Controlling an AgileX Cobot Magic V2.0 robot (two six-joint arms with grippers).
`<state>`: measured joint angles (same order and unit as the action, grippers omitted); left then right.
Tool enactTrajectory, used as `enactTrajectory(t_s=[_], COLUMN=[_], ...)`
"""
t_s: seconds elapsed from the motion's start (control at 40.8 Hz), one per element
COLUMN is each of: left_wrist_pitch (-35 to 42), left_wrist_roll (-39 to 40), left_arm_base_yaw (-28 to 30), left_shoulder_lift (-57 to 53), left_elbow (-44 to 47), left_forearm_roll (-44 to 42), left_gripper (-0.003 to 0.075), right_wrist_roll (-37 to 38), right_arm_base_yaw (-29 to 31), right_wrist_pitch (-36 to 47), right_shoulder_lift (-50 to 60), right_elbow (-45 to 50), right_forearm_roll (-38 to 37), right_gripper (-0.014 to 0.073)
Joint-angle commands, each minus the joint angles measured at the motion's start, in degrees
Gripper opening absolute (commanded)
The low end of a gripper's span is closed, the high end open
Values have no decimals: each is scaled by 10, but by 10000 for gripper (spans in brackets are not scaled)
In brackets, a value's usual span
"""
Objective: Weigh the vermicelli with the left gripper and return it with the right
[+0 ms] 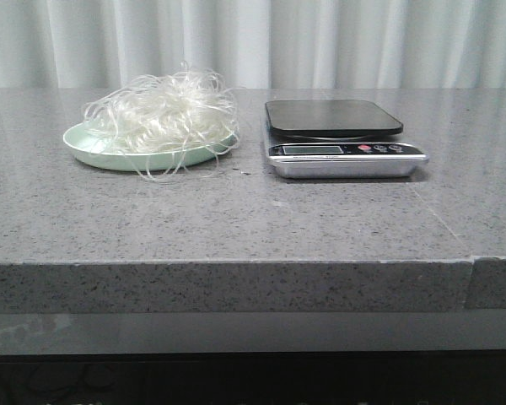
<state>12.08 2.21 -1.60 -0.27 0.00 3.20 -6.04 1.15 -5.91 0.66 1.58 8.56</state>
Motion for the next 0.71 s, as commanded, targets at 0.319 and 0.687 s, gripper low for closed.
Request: enactTrajectory(t_s=[0.319, 0.687], left_wrist_pitch=[-66, -160], left_wrist_roll=[1, 1], left_arm_base_yaw=[1, 1], left_shoulder_lift=[87, 278], left_elbow=[-303, -483], left_forearm_roll=[-132, -79], left_gripper=[148, 371], right_wrist_roll=[1, 1], right_arm_base_yaw=[4, 4], right_wrist_pitch=[53, 62], right_shoulder_lift=[8, 8], right_elbow=[-5, -5], right_forearm_roll=[4, 4], right_gripper=[160, 160])
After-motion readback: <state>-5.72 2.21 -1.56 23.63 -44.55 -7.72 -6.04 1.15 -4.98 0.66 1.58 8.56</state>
